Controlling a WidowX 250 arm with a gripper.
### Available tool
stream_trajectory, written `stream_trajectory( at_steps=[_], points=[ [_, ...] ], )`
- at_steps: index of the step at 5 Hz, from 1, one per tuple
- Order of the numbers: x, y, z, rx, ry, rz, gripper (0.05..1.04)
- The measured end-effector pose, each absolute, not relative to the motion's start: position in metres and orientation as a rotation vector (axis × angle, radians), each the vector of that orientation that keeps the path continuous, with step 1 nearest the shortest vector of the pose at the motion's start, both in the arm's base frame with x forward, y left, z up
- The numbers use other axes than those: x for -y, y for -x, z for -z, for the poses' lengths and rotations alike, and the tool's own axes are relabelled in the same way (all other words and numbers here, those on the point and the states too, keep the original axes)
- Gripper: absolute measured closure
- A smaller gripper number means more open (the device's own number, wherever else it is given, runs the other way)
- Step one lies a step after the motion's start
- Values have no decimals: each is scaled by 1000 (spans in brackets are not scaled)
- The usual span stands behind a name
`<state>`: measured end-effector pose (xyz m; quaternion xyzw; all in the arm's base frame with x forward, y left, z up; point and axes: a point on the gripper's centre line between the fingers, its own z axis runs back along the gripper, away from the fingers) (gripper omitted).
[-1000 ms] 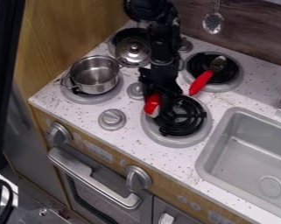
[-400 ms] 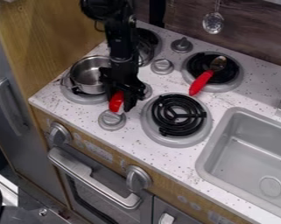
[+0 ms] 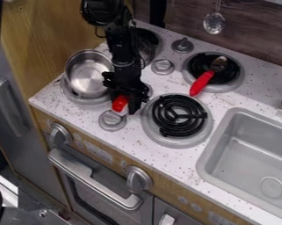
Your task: Took the red object from the right burner and placed it between the burners
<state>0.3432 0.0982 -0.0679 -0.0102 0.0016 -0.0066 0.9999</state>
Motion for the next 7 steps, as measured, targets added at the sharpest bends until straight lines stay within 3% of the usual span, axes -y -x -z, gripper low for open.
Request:
stream_trajectory(
  at_steps=[1,2,4,7],
  points=[
    [-90,-343,71,-12,19,47,169],
    [-88,-337,66,-17,-3,50,93],
    [-58,-335,9,71,-26,70,91],
    [-52,-333,3,52,-50,94,91]
  ],
)
